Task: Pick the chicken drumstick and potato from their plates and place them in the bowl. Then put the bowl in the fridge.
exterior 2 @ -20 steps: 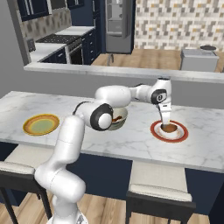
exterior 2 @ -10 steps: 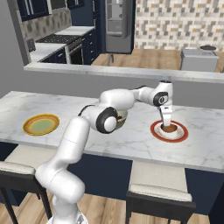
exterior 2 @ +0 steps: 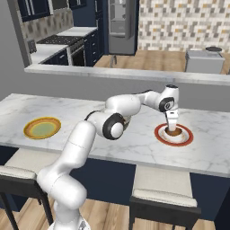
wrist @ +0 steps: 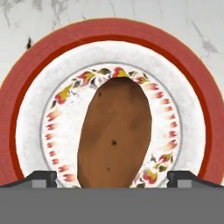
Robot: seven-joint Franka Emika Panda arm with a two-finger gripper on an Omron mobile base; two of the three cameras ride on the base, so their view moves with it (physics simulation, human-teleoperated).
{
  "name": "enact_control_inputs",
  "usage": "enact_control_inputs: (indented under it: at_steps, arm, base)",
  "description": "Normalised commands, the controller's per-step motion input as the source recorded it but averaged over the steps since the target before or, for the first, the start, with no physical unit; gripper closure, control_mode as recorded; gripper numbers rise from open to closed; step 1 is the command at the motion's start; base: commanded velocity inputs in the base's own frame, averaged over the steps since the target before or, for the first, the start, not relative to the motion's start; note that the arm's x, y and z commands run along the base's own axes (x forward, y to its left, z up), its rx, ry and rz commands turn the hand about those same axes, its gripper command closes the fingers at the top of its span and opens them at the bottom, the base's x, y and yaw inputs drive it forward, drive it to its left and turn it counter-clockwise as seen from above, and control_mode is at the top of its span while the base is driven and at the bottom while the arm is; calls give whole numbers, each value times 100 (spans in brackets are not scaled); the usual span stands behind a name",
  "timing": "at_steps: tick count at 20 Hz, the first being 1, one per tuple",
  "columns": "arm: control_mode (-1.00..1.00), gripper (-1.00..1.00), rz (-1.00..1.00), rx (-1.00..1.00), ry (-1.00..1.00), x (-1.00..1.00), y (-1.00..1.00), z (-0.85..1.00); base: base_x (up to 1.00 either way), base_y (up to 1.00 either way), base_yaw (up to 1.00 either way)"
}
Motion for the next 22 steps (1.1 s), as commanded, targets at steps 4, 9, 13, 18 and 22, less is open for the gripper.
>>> enact_control_inputs:
  at_steps: [4,9,13,18,22]
  arm:
    - [-100,-100,0,0,0,15,-19,-10]
    - [-100,-100,0,0,0,1,-10,-9]
    - [-100,-100,0,0,0,-6,0,-14]
    - [-100,-100,0,0,0,-1,2,-20]
    - [-100,-100,0,0,-1,-9,10,-32]
  base:
    - [0,0,0]
    - [0,0,0]
    - [0,0,0]
    - [0,0,0]
    - [0,0,0]
